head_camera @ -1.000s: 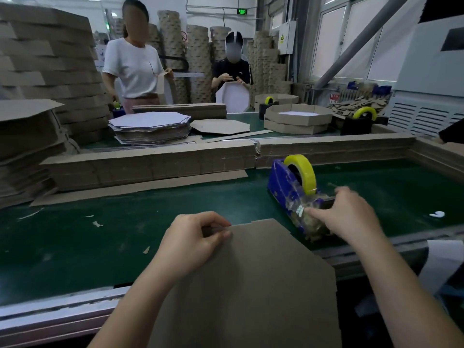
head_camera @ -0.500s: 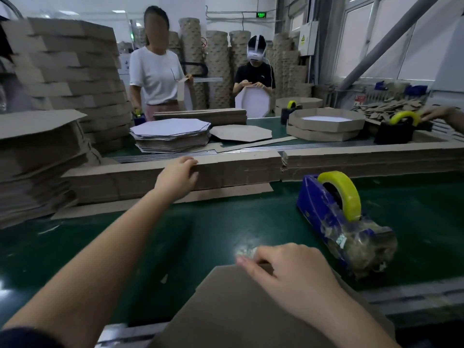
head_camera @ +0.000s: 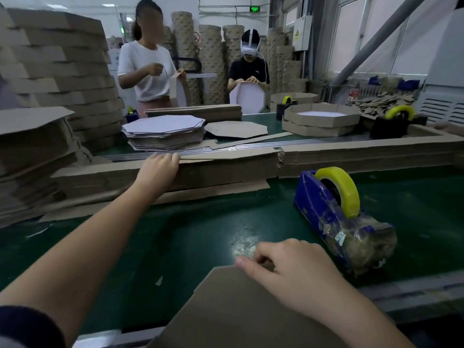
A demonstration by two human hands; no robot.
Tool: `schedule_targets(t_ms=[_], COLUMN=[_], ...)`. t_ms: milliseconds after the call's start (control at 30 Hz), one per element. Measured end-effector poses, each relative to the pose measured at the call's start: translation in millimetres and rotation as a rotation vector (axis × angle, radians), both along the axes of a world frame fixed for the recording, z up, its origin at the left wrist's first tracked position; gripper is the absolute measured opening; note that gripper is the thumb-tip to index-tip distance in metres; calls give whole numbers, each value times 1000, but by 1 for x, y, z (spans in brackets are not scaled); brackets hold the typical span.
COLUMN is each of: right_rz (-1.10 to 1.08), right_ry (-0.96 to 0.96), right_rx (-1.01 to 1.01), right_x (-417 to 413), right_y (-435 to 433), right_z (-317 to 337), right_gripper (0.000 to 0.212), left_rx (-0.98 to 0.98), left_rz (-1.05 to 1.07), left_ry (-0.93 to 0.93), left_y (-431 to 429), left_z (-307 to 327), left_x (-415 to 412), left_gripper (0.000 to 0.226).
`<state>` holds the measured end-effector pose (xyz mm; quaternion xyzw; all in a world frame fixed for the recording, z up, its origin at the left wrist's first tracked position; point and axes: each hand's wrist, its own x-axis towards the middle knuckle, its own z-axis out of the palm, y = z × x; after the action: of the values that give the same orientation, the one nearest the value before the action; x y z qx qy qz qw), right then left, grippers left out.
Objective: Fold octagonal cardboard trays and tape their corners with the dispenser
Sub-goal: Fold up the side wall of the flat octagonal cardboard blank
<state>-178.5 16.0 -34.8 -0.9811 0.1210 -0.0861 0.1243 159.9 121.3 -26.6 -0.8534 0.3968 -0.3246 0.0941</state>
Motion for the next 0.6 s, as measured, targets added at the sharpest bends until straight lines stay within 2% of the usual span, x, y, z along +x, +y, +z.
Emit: schedule_targets(t_ms=[167,233,367,433,500,600], right_rz=[-28,-12,125,211,304,349], right_ry=[22,-30,-172,-242,-410,-784], right_rx=[123,250,724,919,1176,1605], right_x=[0,1,5,1,-8,-27], right_y=[-1,1,10,20,31,38], right_z=[4,7,31,45,57,75], right_gripper=[59,65,97,101,88,63], left_rx=[-259,-390,-572,-647,-656,-603], left_rz=[-142,-234,-383,-414,-446,-506], left_ry=[60,9,-197,-270,-329,-400], left_y=[16,23,33,35,35,33], left_z=[43,62,95,106,111,106], left_x=[-57,-91,-168,-203,-235,-269], left_gripper=[33,33,31,23,22,31])
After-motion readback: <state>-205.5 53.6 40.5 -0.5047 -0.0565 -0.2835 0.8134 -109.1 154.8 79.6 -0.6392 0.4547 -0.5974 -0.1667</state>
